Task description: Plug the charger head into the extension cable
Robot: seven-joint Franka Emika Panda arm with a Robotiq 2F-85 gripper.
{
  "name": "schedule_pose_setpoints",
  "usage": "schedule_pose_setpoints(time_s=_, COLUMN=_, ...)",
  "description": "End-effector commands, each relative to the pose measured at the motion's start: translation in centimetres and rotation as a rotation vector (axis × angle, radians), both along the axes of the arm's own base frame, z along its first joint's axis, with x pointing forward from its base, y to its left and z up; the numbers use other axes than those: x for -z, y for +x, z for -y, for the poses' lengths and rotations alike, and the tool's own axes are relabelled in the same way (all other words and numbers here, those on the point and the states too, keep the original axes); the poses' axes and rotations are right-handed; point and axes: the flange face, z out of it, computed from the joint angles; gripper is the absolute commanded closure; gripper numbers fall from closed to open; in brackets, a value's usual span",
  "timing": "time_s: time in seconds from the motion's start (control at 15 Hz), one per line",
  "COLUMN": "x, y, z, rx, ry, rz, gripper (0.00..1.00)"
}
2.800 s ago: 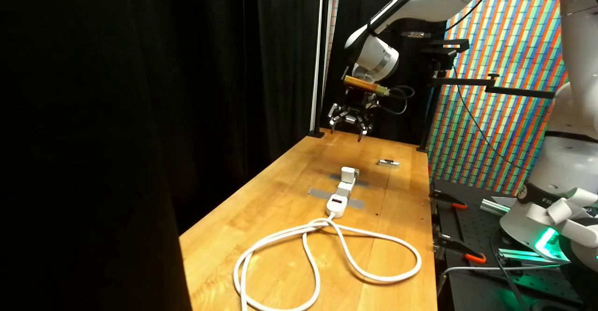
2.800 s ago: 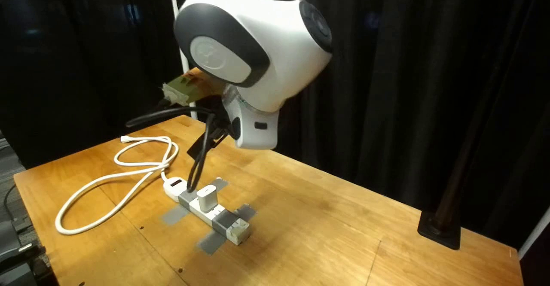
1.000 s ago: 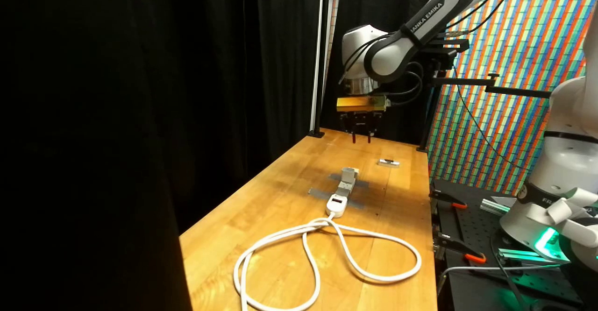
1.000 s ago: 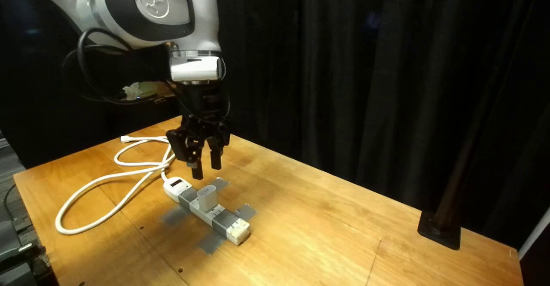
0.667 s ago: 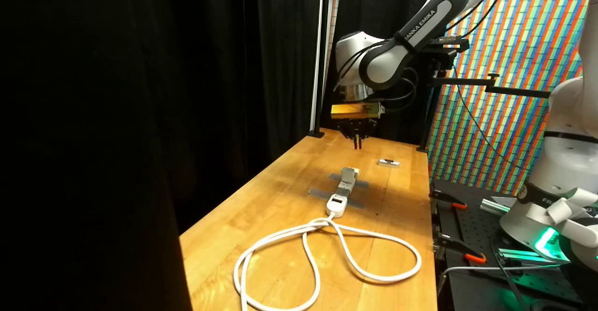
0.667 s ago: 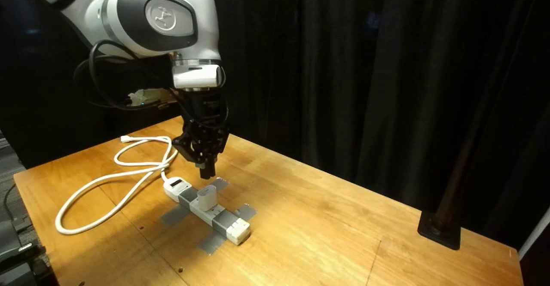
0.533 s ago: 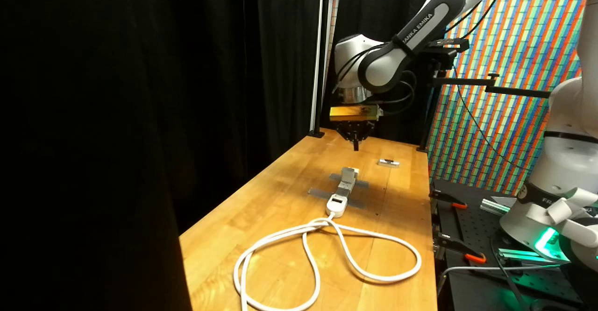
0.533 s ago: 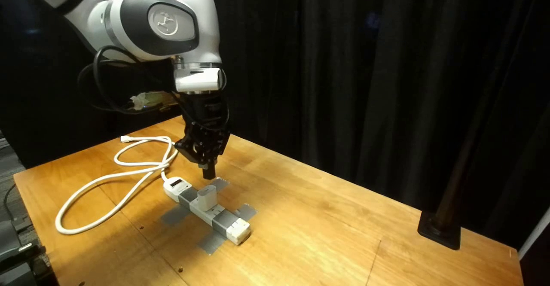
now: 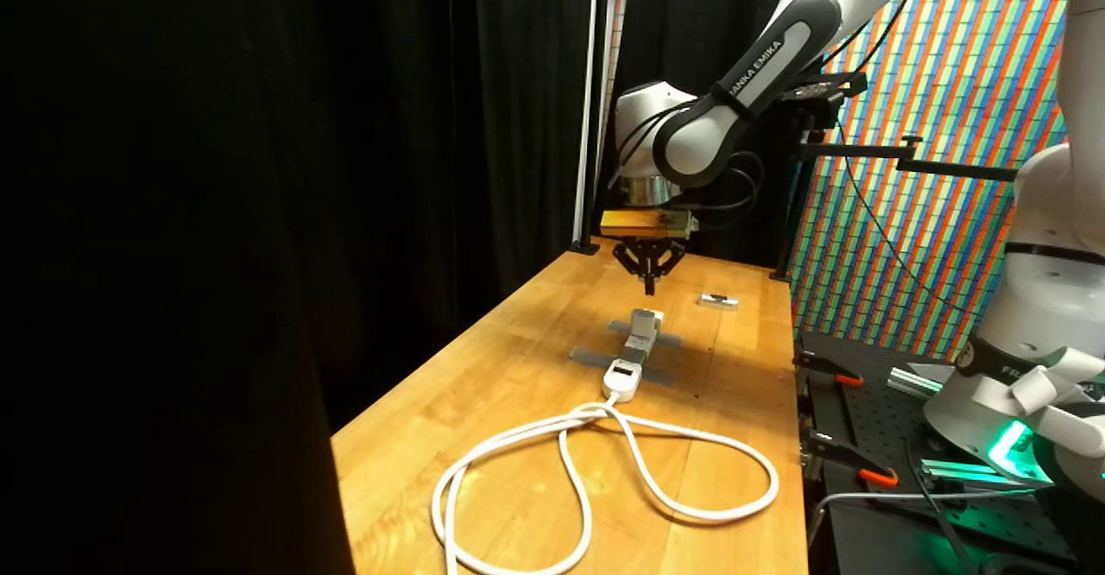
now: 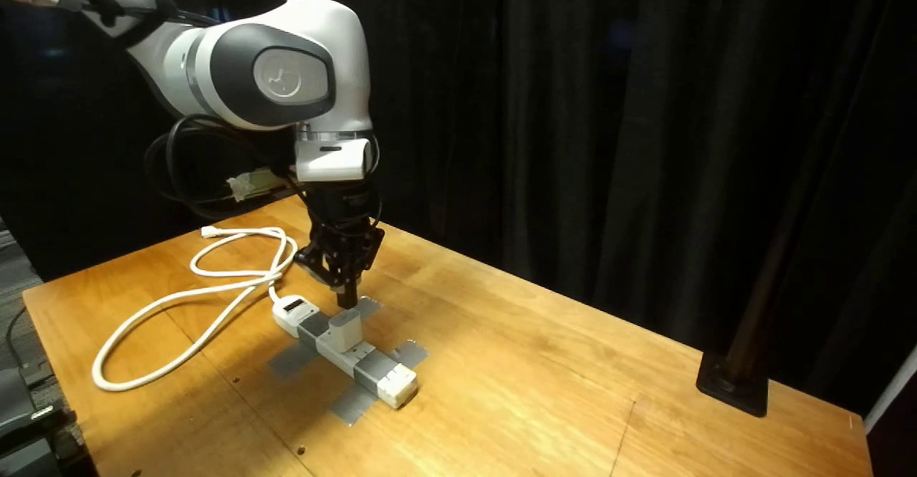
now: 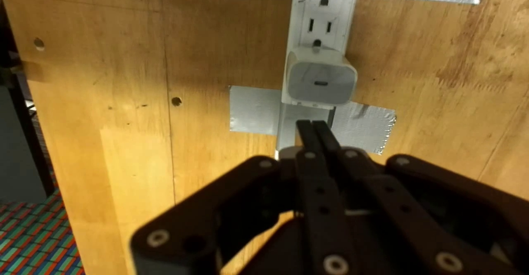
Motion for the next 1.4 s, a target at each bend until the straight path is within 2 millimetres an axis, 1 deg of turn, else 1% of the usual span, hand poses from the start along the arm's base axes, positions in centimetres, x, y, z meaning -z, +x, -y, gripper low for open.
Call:
schedule_pose_setpoints(time_s=0.0, x=0.1, y=0.6, z=-0.4, rx=0.029, ry=0.019, rz=0.039, gripper=0.92)
schedule_pose_setpoints(time_s=0.47, x=1.1, y=0.3, z=-1.3, rx=0.044, ry=0.028, rz=0.074, gripper=0.92)
schedule_pose_setpoints(time_s=0.93, x=2.1, y=-0.2, z=-1.4, rx=0.057, ry=0.030, rz=0.076, gripper=0.92)
schedule_pose_setpoints(time_s=1.33, x=3.7, y=-0.6, z=-1.4, rx=0.068, ry=0.049, rz=0.052, gripper=0.92)
